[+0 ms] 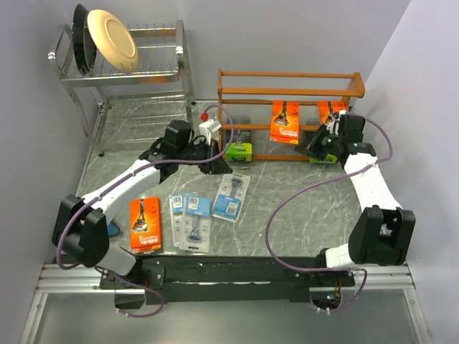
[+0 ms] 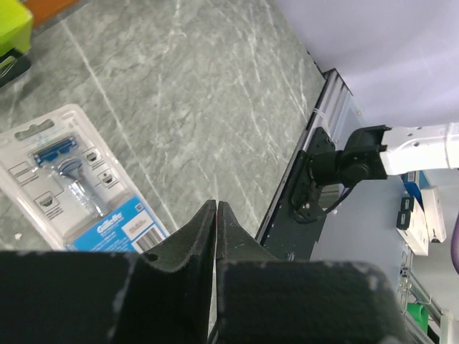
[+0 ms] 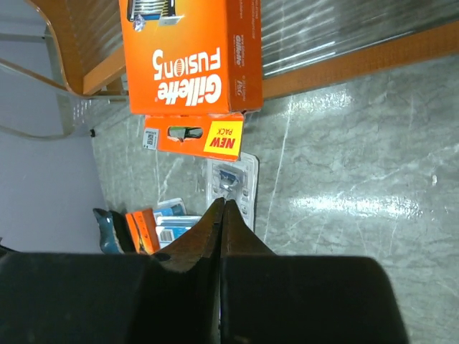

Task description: Place and organize the shaving razors onto the shelf

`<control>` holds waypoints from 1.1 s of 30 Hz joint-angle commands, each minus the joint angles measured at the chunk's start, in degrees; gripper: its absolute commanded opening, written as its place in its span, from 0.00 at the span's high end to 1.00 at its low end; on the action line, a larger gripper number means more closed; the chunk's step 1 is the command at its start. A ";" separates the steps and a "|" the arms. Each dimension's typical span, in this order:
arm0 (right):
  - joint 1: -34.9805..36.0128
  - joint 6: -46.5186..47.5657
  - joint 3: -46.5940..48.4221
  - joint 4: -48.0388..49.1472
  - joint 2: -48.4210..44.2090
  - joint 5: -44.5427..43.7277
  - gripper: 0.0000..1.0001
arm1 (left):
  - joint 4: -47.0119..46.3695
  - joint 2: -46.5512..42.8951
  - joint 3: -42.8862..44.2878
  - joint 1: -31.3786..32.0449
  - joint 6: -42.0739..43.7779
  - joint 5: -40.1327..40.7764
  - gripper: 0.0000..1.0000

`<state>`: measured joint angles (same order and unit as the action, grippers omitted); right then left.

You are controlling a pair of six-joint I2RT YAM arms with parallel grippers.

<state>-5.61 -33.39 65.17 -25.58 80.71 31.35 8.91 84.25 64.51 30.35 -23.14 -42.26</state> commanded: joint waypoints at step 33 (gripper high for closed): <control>2.71 2.96 2.26 -2.02 -1.51 0.00 0.56 | 17.09 -2.68 0.89 -11.86 5.74 18.34 0.35</control>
<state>-2.79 -33.17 71.44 -28.14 86.28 26.13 17.52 84.16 64.38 25.63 -19.09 -34.52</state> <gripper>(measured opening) 0.298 0.569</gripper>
